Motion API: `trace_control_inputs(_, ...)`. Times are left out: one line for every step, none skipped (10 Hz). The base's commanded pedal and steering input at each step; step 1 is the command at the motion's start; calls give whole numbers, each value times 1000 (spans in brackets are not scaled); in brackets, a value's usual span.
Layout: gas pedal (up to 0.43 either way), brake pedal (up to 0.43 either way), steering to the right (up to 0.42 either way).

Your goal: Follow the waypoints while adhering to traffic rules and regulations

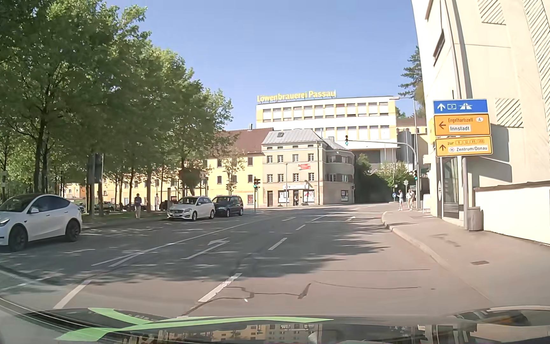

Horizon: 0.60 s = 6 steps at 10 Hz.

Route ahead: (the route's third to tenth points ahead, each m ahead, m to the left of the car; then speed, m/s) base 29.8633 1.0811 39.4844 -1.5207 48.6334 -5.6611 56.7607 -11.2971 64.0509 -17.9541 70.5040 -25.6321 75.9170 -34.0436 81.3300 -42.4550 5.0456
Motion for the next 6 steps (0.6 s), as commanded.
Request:
trace_control_inputs(209,0,99)
trace_control_inputs(209,0,87)
trace_control_inputs(209,0,78)
trace_control_inputs(209,0,72)
trace_control_inputs(209,0,63)
trace_control_inputs(209,0,54)
